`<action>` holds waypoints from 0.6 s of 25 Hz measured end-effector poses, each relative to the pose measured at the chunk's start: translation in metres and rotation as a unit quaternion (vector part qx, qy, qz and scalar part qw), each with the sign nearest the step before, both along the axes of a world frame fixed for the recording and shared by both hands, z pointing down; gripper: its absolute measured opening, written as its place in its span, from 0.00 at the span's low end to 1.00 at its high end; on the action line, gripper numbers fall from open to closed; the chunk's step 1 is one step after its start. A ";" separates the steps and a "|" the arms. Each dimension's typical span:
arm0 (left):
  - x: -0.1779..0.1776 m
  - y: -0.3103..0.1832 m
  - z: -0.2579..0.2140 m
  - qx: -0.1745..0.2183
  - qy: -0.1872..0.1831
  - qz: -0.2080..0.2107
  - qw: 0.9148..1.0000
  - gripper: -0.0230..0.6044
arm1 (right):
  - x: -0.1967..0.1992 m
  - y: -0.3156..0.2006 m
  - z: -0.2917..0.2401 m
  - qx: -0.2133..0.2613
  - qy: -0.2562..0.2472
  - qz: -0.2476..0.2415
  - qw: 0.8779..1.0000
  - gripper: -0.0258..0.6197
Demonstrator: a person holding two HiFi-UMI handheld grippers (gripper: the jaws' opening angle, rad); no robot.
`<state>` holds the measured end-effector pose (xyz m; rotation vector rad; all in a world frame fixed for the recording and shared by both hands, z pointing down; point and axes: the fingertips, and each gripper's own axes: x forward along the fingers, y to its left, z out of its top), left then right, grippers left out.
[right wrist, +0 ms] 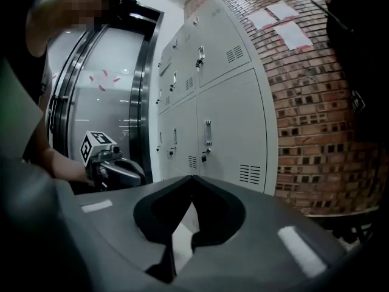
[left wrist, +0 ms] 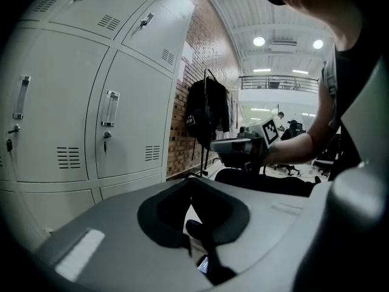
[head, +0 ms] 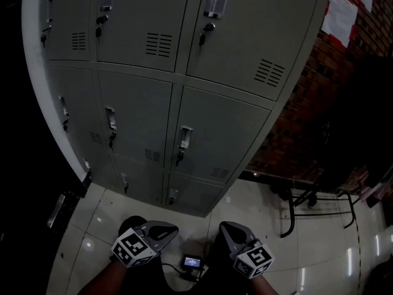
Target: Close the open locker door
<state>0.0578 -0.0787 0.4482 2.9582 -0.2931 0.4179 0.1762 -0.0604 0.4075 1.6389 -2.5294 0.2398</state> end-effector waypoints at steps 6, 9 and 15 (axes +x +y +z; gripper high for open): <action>0.007 0.001 0.002 0.001 -0.005 0.002 1.000 0.06 | 0.002 0.021 0.008 0.002 0.030 -0.018 0.999 0.04; 0.008 0.002 0.003 0.001 -0.008 0.003 1.000 0.06 | 0.001 0.030 0.016 -0.005 0.033 -0.027 0.999 0.04; 0.009 0.001 0.002 0.005 -0.014 0.003 1.000 0.06 | 0.003 0.035 0.011 -0.002 -0.002 -0.054 0.999 0.04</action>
